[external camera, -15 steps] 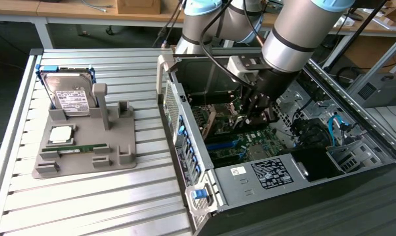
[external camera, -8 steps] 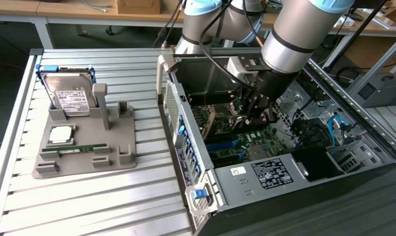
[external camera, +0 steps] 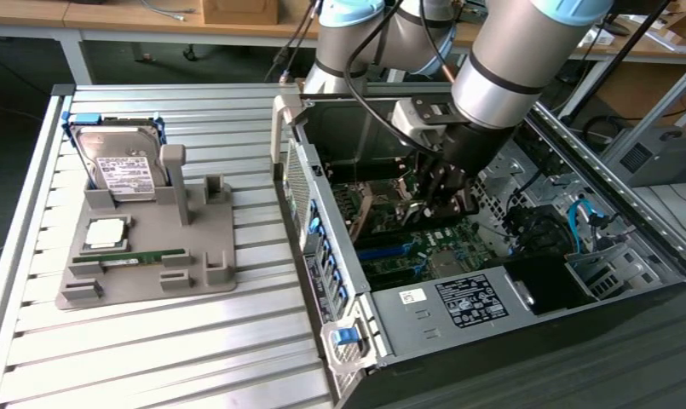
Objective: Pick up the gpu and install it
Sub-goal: 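Insert the gpu into the slot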
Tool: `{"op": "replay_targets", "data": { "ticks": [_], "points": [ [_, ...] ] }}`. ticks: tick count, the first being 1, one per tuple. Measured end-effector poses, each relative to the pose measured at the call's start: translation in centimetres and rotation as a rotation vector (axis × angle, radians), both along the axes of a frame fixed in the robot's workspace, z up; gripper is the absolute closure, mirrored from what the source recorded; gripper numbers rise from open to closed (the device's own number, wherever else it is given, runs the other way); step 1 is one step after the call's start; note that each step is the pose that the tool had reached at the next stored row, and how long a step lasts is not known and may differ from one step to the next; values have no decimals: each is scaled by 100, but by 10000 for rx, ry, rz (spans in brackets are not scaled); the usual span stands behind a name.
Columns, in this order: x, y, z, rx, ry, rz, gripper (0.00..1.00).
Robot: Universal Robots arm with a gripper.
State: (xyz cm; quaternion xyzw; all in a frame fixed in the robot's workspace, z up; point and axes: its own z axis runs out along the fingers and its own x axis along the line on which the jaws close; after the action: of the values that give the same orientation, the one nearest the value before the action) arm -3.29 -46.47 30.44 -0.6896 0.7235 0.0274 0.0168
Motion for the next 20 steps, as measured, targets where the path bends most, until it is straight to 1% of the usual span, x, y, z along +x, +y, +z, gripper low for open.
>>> {"op": "replay_targets", "data": {
  "ticks": [20],
  "points": [
    [-24, -9, -47, 7, 0, -1, 73]
  ]
}}
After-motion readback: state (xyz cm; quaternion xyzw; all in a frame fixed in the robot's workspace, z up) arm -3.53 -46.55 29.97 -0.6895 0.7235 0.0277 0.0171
